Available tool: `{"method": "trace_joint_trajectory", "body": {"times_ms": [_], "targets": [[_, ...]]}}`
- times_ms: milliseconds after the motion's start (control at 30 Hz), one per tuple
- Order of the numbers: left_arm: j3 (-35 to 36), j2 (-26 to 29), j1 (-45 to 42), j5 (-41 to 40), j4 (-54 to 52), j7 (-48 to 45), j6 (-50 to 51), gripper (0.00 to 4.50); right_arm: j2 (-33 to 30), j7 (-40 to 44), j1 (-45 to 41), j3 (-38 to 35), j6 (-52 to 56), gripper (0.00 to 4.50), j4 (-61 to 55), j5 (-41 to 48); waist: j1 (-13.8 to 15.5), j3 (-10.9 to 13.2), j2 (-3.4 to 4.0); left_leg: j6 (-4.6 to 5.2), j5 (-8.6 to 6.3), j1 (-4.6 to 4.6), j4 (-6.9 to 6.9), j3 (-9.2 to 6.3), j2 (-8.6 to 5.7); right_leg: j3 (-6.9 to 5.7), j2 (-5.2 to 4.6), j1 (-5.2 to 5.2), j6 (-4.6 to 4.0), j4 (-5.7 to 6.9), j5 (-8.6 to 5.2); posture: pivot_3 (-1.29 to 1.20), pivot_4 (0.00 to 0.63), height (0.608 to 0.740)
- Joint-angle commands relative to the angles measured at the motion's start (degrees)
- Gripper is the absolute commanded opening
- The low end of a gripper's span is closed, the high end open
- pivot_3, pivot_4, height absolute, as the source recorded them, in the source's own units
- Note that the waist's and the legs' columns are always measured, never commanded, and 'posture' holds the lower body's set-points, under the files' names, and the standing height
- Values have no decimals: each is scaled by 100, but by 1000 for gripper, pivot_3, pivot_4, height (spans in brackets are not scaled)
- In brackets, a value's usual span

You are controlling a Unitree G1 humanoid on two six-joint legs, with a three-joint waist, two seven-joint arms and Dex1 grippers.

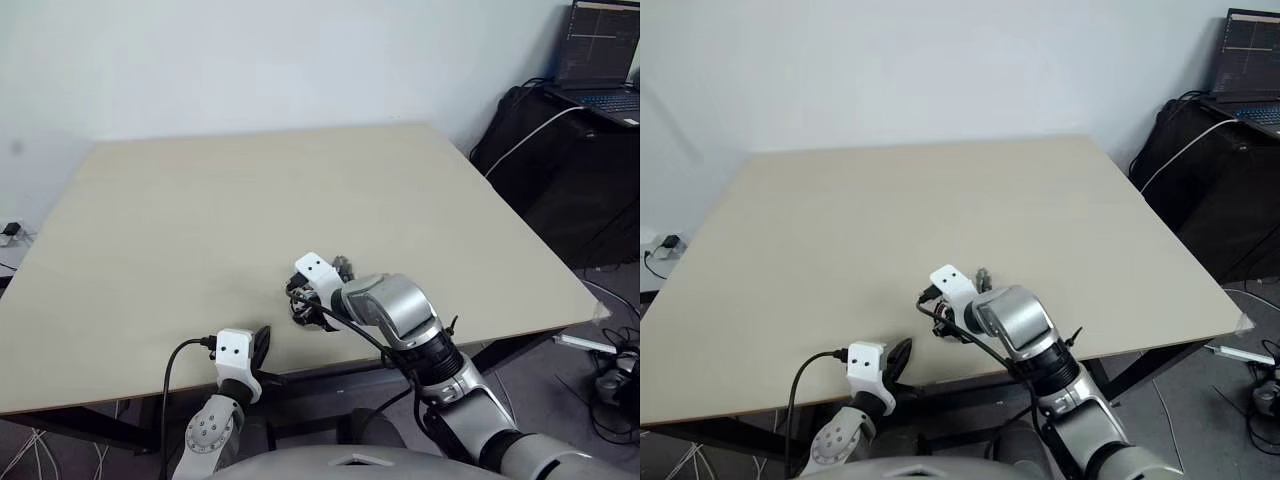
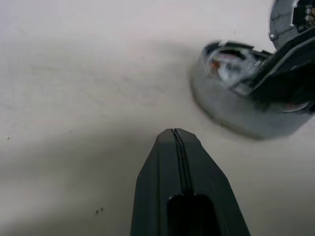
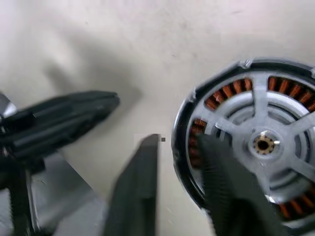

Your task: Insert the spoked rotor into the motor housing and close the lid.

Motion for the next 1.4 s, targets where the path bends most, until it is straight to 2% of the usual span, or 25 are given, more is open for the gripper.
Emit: {"method": "trace_joint_trajectory", "body": {"times_ms": [33, 267, 367, 533, 700, 867, 1033, 1133, 1400], "targets": [[-26, -11, -39, -3, -279, 2, 28, 0, 381, -237, -177, -244, -141, 2330, -11, 223, -1, 0, 0, 0, 0, 0, -1, 0, 0, 0, 0, 0, 0, 0, 0, 0, 0, 740], [19, 37, -59, -28, -254, -44, 46, 0, 1045, -605, -301, -1069, -644, 2330, -192, 609, 2, 1, -1, -1, 0, -2, -4, 0, 0, 0, 0, -2, 0, -4, 0, 0, 0, 740], [5, 50, -48, -24, -279, -56, 56, 0, 1211, -888, -316, -1445, -1338, 1709, -335, 661, 7, 2, 0, -2, -1, -3, -5, -1, 1, -1, 0, -2, 0, -6, 0, 0, 0, 740], [-29, 85, -8, -13, -416, -68, 126, 0, 985, -1326, -204, -1585, -2514, 84, -694, 498, -17, 5, 4, -2, -1, -6, -15, 3, 0, 1, 0, -7, 0, -11, -1, 0, 0, 740], [-44, 117, 3, -15, -526, -91, 225, 0, 292, -2019, 115, -1716, -3938, 33, -1134, -225, 15, 6, 3, 3, 2, -7, -21, 1, -2, -1, 0, -4, 4, -18, -9, 0, 0, 740], [-53, 157, -28, -32, -542, -151, 286, 0, -608, -2127, 775, -1754, -4029, 33, -1525, -606, -5, 5, 3, 18, 9, -8, -25, 5, -5, 3, -2, 1, 8, -37, -8, 0, 0, 740], [-43, 242, -82, -34, -539, -233, 330, 0, -1460, -1813, 1589, -1361, -3791, 33, -1794, -840, -6, 5, 5, 19, 9, -8, -36, 4, -2, 10, 6, 8, 4, -35, -10, 0, 0, 740], [-49, 323, -112, 14, -545, -275, 338, 0, -1732, -1439, 1990, -1073, -3645, 33, -1943, -694, -3, 6, 5, 19, 9, 0, -35, -1, 0, 7, 10, 2, 3, -36, -12, 0, 0, 740], [-39, 582, -180, 366, -689, -240, 192, 0, -1949, -304, 2282, -1022, -3708, 33, -2341, 273, 11, 11, -2, 10, 4, 8, -28, -5, 0, 8, 8, 8, 4, -37, -11, 0, 0, 740]]}}
